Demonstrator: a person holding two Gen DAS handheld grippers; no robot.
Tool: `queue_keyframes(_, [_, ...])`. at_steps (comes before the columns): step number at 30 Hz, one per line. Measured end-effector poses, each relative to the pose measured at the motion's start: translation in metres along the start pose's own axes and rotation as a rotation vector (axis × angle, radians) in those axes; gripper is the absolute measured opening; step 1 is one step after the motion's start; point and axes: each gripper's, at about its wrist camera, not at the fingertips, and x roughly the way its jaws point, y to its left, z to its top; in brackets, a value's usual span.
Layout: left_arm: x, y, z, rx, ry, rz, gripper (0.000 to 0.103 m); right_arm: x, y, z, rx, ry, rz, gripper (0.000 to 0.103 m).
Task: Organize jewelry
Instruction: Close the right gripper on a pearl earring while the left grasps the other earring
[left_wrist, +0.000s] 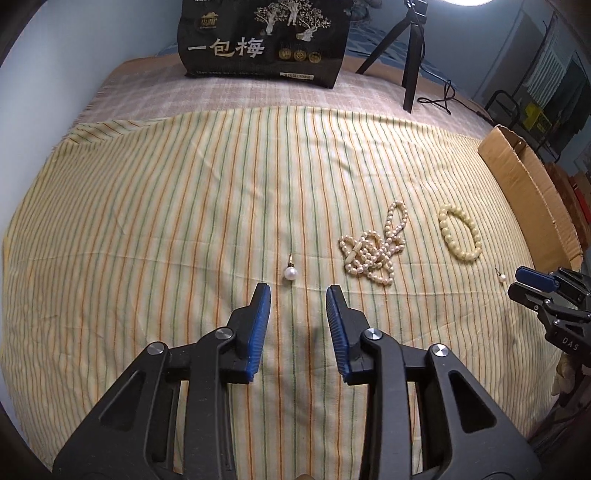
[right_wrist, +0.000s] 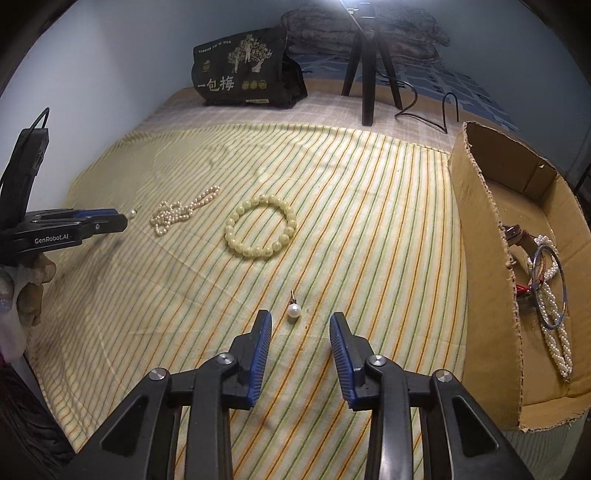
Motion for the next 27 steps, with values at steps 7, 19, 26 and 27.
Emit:
queue_keyframes(7, [0.007,-0.003,0.006,0.004,-0.004,0.011,0.032,0.003,0.003,0.002,-0.015,0.000,-0.006,0.031])
queue_keyframes(19, [0.014,0.000,0.008,0.006,-0.001,0.018,0.026,0.008,0.002,0.004,-0.012,0.005,-0.002,0.028])
queue_keyframes(26, [0.017,-0.002,0.009,0.021,0.001,0.026,0.021,0.014,0.009,0.006,-0.043,0.015,-0.007,0.022])
queue_keyframes(27, [0.018,-0.002,0.009,0.022,0.002,0.026,0.021,0.016,0.010,0.006,-0.051,0.019,-0.014,0.022])
